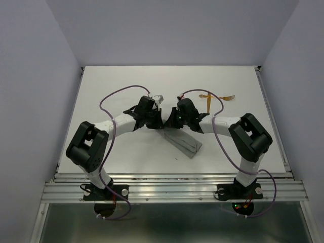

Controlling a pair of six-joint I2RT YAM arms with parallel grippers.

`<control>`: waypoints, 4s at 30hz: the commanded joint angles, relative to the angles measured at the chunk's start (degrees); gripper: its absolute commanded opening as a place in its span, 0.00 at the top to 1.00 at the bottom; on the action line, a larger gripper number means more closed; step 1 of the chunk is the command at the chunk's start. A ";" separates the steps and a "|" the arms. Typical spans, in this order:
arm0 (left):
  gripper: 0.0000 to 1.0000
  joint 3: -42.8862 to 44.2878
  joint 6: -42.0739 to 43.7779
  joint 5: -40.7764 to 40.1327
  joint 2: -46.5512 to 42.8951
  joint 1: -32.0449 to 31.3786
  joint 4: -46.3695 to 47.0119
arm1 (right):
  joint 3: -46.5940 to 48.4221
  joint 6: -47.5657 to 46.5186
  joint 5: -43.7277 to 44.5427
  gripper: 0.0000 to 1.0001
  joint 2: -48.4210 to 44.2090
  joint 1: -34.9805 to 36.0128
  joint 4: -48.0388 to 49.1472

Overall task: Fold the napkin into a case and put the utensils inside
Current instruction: Grasp the top corner of the smaller rectangle folded napkin at the center of the board.

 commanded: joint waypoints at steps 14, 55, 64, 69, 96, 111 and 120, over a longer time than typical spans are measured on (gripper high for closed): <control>1.00 9.41 7.68 7.01 5.87 0.21 2.73 | -7.87 1.23 0.95 0.99 -9.36 -7.05 5.21; 1.00 16.63 15.41 11.76 11.50 2.23 -3.77 | -4.01 3.87 -10.48 0.99 1.10 -7.59 17.25; 1.00 16.89 15.50 12.90 11.58 2.23 -3.69 | -1.11 5.10 -13.30 0.99 5.57 -7.59 18.66; 1.00 16.98 15.41 13.35 11.67 2.23 -3.69 | 0.83 5.72 -11.90 0.99 9.27 -7.59 16.38; 1.00 16.89 15.59 13.96 11.50 2.32 -4.04 | -6.47 5.71 2.51 0.99 -7.78 -7.59 11.90; 1.00 17.50 15.50 14.57 11.93 2.32 -4.04 | -2.69 6.07 -6.00 0.99 1.19 -7.59 12.95; 1.00 17.86 15.85 14.75 12.02 2.32 -4.48 | -0.49 6.07 -5.83 0.99 3.73 -7.59 12.86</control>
